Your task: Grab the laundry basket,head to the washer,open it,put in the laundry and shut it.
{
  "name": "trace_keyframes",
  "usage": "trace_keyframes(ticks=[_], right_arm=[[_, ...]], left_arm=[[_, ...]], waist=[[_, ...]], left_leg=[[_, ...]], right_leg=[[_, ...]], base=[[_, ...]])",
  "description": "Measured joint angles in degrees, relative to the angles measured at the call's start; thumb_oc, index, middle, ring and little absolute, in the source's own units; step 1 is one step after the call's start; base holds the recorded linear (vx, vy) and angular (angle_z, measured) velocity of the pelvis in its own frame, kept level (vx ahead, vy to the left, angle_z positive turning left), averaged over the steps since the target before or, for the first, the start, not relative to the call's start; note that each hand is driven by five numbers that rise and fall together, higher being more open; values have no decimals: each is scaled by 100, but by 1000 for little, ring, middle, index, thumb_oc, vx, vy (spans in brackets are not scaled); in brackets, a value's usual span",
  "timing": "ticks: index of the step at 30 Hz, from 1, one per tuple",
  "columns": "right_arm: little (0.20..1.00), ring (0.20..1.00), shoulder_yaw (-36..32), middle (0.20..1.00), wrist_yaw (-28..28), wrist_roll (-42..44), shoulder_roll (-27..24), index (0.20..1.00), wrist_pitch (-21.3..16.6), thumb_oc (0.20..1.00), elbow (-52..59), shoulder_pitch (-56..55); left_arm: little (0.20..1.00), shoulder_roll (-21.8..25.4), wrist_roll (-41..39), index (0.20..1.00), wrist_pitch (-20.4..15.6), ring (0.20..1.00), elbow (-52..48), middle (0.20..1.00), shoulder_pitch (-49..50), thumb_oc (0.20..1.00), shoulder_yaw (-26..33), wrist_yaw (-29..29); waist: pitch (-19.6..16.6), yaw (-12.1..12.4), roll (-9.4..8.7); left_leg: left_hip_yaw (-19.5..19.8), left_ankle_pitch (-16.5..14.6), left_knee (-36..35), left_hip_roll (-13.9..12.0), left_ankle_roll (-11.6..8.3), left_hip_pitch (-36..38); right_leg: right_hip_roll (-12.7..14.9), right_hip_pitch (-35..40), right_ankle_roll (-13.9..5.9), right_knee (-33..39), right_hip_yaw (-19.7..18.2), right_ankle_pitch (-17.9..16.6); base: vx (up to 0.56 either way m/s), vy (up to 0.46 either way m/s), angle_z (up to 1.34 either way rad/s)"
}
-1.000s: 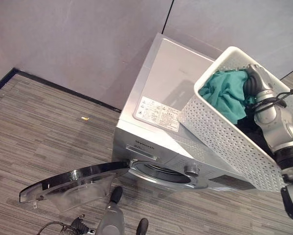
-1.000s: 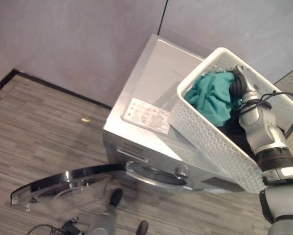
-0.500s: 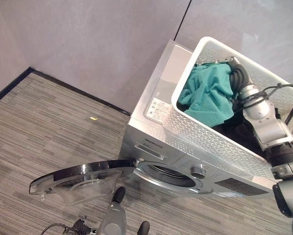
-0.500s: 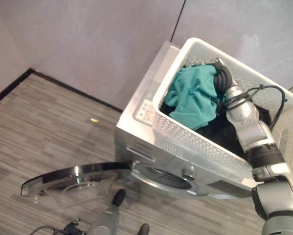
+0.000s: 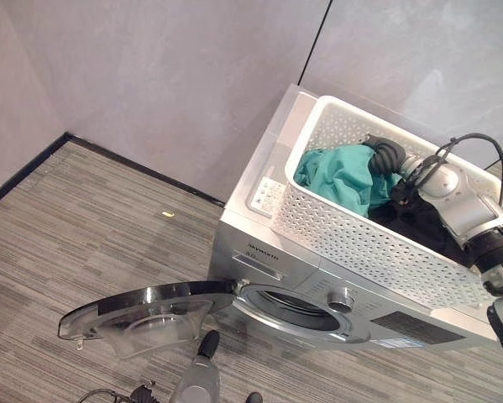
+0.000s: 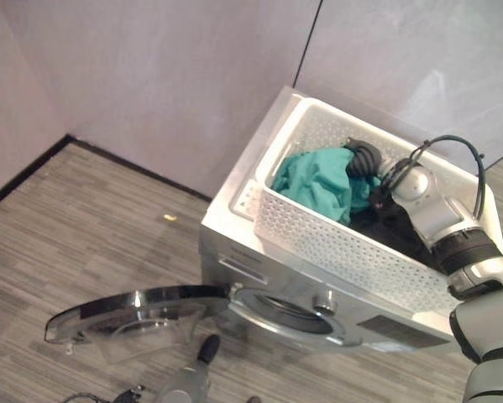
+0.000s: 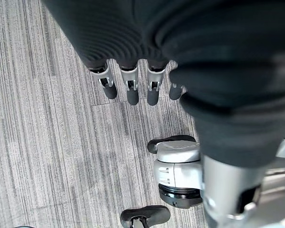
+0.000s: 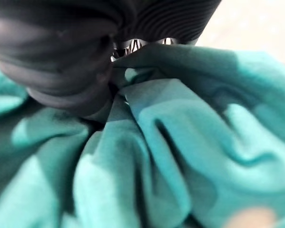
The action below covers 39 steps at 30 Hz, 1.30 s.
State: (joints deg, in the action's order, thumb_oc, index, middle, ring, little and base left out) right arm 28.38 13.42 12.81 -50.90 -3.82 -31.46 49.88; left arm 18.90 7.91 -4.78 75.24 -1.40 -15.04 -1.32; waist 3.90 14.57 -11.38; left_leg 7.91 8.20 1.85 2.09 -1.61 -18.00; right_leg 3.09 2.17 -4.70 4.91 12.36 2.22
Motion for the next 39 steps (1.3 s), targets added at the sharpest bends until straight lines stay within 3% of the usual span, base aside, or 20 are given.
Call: trace_keyframes(ticks=[3,5,7,11,20,28,34,37,39], right_arm=[[200,200,-81,200,-103,293,7,200,1,200,-100,-13],[200,200,-600,200,-268,1050,426,200,-6,200,-394,-30],[200,200,-791,200,-396,1533,530,200,-13,200,-398,-23],[200,200,-816,200,-533,2294,648,200,-18,200,-390,-13],[200,200,-1206,200,-781,3244,892,200,-119,200,-230,6],[200,200,-1619,200,-1657,3069,935,200,-523,200,-49,299],[200,200,-1815,200,-2471,1887,889,200,-692,200,-23,767],[200,200,-1797,200,-2932,820,452,200,-726,200,224,1428],[200,200,-1750,200,-3092,579,384,200,-728,200,247,1765]], left_arm=[[1000,11,-1,1000,0,1000,0,1000,41,1000,-138,2],[1000,11,-4,1000,4,1000,15,1000,70,1000,-141,15],[1000,14,-4,1000,5,1000,8,1000,82,1000,-142,35],[1000,19,-8,1000,21,1000,11,1000,95,1000,-140,78],[1000,11,-61,1000,64,1000,22,1000,96,1000,-124,108],[1000,-30,-64,1000,132,1000,25,1000,110,1000,-108,219],[1000,-53,-60,1000,135,1000,8,1000,34,1000,-104,347],[1000,-79,-56,1000,132,1000,12,1000,-59,1000,-145,448],[1000,-115,-44,1000,138,1000,23,1000,-135,1000,-158,477]], waist=[[-59,-39,6],[-110,-89,-1],[-117,-98,6],[-164,-109,-25],[-206,-132,-14],[-365,-131,127],[-423,-120,180],[-453,-100,175],[-456,-93,178]], left_leg=[[74,8,0,5,-10,-3],[79,8,-2,8,-10,7],[85,10,-4,7,-13,13],[79,9,-35,11,-12,97],[70,9,-33,8,-12,191],[77,9,-38,16,-12,196],[118,9,-47,33,-12,272],[178,9,-22,57,-13,293],[255,32,4,79,-48,292]], right_leg=[[-11,16,6,0,67,14],[-17,35,14,0,86,26],[-19,43,13,0,91,27],[-4,111,13,0,87,34],[-7,202,15,6,82,61],[-5,215,13,0,94,59],[-13,317,13,-1,138,80],[-29,402,16,0,266,124],[-62,452,19,-1,365,128]], base=[[10,5,10],[3,0,5],[6,2,2],[0,0,0],[0,0,0],[0,0,0],[-7,-7,5],[-33,-24,21],[-37,-21,18]])
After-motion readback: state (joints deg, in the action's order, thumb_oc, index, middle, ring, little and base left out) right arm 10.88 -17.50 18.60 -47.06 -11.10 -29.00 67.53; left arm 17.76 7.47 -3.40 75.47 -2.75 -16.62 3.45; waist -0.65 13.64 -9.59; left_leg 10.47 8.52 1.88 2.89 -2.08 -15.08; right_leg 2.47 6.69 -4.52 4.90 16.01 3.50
